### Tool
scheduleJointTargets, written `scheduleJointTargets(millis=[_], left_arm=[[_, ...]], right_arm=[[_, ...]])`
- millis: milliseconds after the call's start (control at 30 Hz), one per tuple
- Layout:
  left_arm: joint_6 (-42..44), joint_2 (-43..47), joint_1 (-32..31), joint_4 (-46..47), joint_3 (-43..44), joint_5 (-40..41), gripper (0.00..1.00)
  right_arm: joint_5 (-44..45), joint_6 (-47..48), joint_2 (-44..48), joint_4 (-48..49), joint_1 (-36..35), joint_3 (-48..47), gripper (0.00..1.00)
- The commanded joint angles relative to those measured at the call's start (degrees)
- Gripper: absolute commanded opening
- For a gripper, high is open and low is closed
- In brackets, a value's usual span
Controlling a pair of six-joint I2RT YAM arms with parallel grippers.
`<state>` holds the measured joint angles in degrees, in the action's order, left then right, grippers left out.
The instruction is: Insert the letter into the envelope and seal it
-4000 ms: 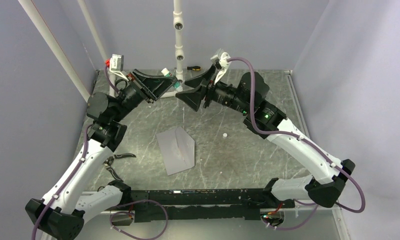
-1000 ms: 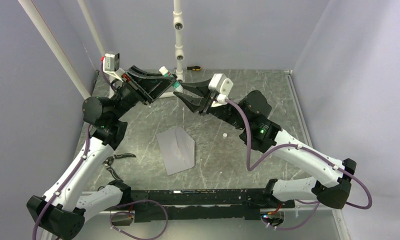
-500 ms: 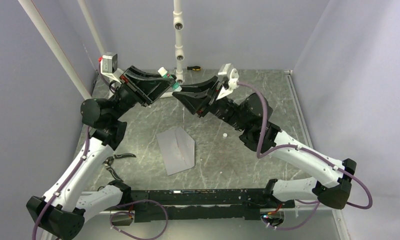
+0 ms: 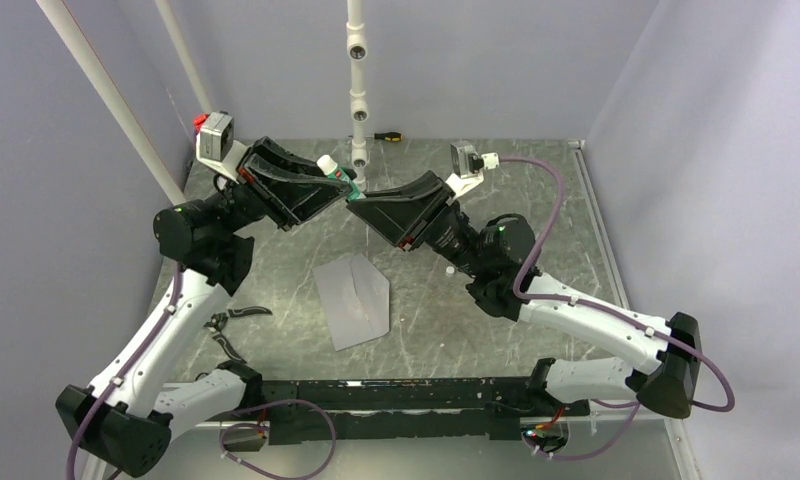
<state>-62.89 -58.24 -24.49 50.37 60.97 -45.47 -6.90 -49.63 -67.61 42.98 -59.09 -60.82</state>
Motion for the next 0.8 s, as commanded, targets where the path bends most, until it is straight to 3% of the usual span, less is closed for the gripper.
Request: scheduleJointTargets(millis=[0, 133, 267, 300, 367, 433, 500, 600, 767], left_arm=[[-4.75, -2.96, -0.12, 11.51, 1.97, -13.98, 0.03], [-8.75, -5.25, -0.12, 18.06, 4.03, -17.06, 0.02], [-7.28, -4.95, -0.12, 16.69, 4.41, -17.15, 0.02], [-6.7, -4.57, -0.12, 15.54, 4.42, -16.78, 0.02], [-4.29, -3.55, -0.12, 11.59, 4.7, -15.44, 0.03], [0.2, -1.86, -0.12, 2.68, 4.97, -11.34, 0.02], [3.04, -0.02, -0.12, -5.36, 5.11, -5.72, 0.02], [2.69, 1.82, -0.12, -13.21, 5.42, 1.44, 0.02], [-4.34, 2.16, -0.12, -20.12, 6.34, 10.69, 0.02]], right_arm=[[2.03, -11.16, 0.45, 23.33, 0.29, 0.25, 0.04], [1.82, -15.21, -1.37, 29.37, 0.38, 0.85, 0.02], [2.63, -21.0, -3.55, 34.01, 0.72, 1.01, 0.04], [2.41, -22.02, -4.3, 34.75, 0.81, 0.8, 0.08], [1.79, -21.59, -4.21, 31.94, 0.82, 0.38, 0.29], [0.44, -15.25, -2.03, 25.74, 0.73, 0.11, 0.53], [-0.59, -4.97, 1.44, 16.21, 0.58, -0.5, 0.65], [0.71, 12.29, 6.58, 0.85, 0.38, -0.83, 0.71], [2.69, 39.75, 12.4, -8.95, 0.38, 0.82, 0.73]])
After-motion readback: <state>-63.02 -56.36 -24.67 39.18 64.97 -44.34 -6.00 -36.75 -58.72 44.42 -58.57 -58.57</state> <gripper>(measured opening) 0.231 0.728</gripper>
